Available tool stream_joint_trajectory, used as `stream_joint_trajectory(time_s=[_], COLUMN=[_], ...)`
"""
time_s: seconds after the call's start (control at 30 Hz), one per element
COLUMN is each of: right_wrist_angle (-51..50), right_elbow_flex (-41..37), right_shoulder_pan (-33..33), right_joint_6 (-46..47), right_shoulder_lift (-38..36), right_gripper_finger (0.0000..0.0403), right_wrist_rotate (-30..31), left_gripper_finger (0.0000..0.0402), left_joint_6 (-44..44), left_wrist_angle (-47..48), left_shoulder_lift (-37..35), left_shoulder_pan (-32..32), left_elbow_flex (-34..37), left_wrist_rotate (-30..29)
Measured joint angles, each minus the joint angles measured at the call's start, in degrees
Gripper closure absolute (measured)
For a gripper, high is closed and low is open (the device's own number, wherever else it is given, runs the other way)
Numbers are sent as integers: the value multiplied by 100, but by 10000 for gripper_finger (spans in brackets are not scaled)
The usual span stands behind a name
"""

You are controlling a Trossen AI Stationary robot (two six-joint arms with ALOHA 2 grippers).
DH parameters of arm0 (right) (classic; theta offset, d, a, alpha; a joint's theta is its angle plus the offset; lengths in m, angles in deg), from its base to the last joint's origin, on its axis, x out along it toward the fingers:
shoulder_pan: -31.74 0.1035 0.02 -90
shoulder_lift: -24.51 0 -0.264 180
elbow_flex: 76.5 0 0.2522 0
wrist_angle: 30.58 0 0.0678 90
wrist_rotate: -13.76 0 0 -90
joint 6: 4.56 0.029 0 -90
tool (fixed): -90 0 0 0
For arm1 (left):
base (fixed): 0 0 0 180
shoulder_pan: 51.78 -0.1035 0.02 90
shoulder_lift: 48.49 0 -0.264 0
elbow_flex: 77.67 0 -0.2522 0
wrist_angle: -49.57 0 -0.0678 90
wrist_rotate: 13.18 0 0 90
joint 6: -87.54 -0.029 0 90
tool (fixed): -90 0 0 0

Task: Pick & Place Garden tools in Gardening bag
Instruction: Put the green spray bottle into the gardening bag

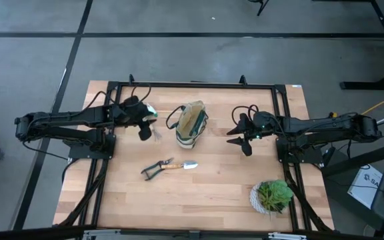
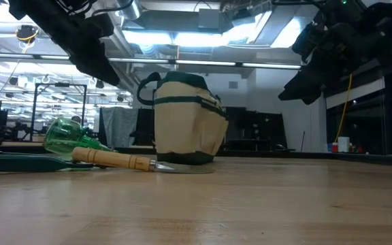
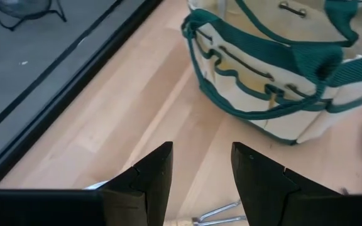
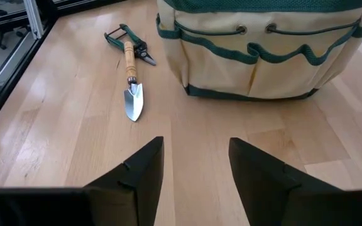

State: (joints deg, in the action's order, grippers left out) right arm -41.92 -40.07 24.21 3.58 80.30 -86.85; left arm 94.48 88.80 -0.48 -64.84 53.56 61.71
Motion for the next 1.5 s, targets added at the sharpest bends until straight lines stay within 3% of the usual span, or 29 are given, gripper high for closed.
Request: stream_joint_trajectory(time_s=[0.3, 0.87, 1.23, 1.5], right_wrist_angle=[0, 0, 0, 0], right_elbow_flex=[2, 2, 2, 2], right_shoulder_pan=[0, 0, 0, 0], right_joint_6=[0, 0, 0, 0], right_shoulder_lift=[0, 0, 0, 0], right_gripper_finger=[222, 222, 221, 221], right_wrist_rotate=[0, -2, -2, 0], left_gripper_finger=[245, 245, 245, 245], left_joint_6=[262, 354, 146, 33], left_wrist_angle=[56, 1377, 1716, 1992], left_shoulder_lift=[179, 2194, 2754, 3141], left_shoulder_pan=[-126, -1326, -1891, -1946], left_elbow_flex=[-2, -814, -1454, -1484], left_wrist_rotate=[-440, -641, -648, -674])
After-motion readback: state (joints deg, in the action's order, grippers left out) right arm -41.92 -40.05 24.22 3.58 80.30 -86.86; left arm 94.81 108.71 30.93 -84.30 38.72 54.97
